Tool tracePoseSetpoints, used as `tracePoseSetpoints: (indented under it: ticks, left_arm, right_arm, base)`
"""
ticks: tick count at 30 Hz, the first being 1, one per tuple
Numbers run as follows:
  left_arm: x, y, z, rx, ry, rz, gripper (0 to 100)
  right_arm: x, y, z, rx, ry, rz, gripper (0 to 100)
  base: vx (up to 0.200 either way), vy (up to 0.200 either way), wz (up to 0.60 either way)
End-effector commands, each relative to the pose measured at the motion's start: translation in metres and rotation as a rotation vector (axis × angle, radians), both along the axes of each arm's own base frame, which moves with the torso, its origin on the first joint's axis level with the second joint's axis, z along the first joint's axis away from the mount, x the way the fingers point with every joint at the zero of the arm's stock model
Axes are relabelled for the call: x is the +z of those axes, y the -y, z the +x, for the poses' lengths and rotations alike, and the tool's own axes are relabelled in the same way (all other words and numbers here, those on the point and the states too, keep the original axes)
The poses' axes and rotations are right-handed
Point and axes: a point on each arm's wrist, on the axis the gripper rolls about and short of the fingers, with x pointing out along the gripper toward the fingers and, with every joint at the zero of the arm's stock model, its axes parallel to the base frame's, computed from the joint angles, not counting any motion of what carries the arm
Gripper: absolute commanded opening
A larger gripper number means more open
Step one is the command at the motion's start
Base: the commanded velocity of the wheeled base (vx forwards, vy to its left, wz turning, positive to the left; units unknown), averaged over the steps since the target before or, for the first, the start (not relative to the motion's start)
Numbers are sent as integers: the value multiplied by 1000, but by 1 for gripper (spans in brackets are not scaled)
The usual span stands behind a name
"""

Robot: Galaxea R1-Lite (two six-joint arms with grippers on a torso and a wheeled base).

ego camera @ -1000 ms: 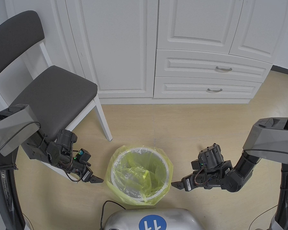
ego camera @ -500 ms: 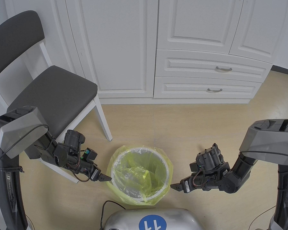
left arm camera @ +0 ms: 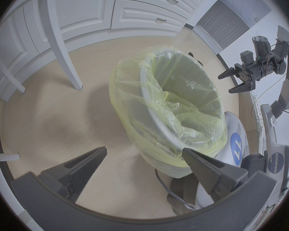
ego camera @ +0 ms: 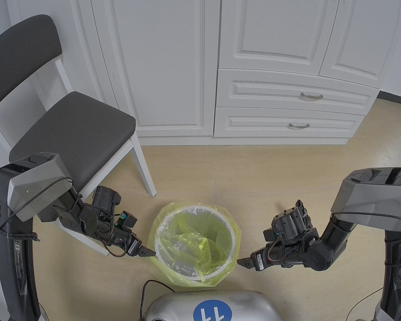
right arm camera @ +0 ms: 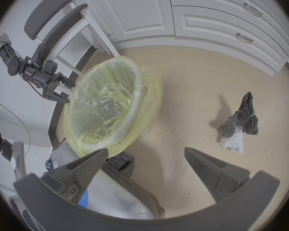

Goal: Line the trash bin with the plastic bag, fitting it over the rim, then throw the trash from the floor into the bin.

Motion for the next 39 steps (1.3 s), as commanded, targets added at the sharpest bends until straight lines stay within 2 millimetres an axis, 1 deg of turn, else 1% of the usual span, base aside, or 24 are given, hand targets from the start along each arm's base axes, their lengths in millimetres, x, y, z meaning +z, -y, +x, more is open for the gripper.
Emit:
tracePoseSetpoints:
  ticks: [1, 8, 15, 20, 24, 29, 33, 39]
  left_arm:
    - [-9, 0, 1, 0, -19, 5, 100]
    - [-17, -1, 1, -9, -29, 21, 100]
    - [-26, -1, 3, 16, -31, 82, 100]
    - [-33, 2, 9, 34, -20, 114, 100]
    - [-31, 7, 14, 56, -5, 124, 100]
    - [-31, 19, 19, 117, 23, 136, 100]
    - [-31, 26, 23, 170, 70, 141, 100]
    - [-31, 35, 30, 265, 196, 225, 100]
  right_arm:
    - [-1, 0, 0, 0, -3, -1, 100]
    - [-2, 0, 0, -2, -4, -1, 100]
    - [-2, 1, 1, -5, -3, -1, 100]
    - [-1, 1, 2, -6, 3, 2, 100]
    - [-2, 1, 3, -11, 6, 0, 100]
    - [0, 2, 4, -17, 11, 2, 100]
    - [2, 4, 6, -24, 17, 4, 100]
    - [8, 8, 10, -39, 35, 14, 100]
  base:
    - [0, 0, 0]
    - [0, 0, 0]
    - [0, 0, 0]
    - [0, 0, 0]
    - [0, 0, 0]
    - [0, 0, 0]
    - [0, 0, 0]
    - [0, 0, 0]
